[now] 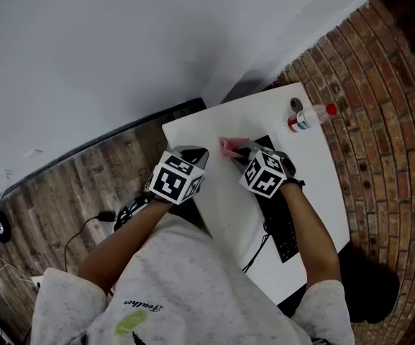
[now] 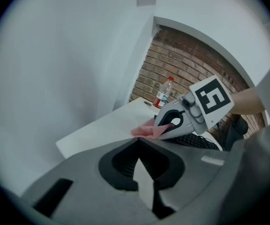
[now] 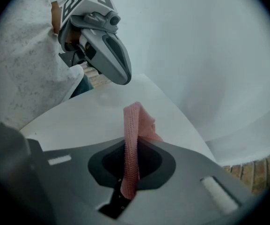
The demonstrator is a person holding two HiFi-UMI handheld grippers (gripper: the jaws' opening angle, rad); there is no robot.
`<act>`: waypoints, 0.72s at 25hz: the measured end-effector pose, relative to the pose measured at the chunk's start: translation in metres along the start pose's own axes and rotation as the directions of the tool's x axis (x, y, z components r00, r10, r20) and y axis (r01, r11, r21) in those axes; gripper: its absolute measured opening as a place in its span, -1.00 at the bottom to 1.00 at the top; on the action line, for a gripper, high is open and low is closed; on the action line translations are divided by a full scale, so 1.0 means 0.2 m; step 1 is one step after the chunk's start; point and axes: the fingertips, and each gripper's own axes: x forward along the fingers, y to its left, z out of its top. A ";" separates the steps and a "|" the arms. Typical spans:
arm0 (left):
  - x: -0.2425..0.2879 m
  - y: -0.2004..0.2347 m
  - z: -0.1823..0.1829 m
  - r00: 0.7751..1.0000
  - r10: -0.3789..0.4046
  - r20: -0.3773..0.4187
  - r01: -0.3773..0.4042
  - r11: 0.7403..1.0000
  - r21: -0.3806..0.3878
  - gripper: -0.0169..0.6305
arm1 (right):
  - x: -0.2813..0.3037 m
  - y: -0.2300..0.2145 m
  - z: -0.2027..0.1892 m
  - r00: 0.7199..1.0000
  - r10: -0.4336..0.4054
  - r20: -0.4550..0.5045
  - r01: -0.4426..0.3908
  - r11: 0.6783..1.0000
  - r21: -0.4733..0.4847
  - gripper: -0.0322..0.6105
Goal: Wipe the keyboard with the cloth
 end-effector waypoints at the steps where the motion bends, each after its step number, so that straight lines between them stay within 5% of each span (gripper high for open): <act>1: -0.01 0.00 -0.01 1.000 0.005 0.001 -0.005 1.000 -0.003 -0.97 | 0.00 0.01 0.01 1.000 0.003 0.004 -0.003 1.000 -0.006 -0.83; 7: -0.05 -0.01 -0.04 1.000 0.018 0.003 -0.018 1.000 -0.013 -0.97 | -0.01 0.08 0.11 0.997 -0.015 0.082 0.013 1.000 0.023 -0.83; 12: -0.07 -0.02 0.02 1.000 0.009 0.019 -0.009 1.000 0.008 -0.97 | -0.13 0.06 0.20 0.977 -0.121 0.178 0.099 0.987 0.126 -0.83; 18: 0.00 -0.10 0.16 0.998 -0.055 0.033 0.052 0.995 0.082 -0.97 | -0.36 -0.02 0.20 0.909 -0.328 0.257 0.228 0.908 0.352 -0.83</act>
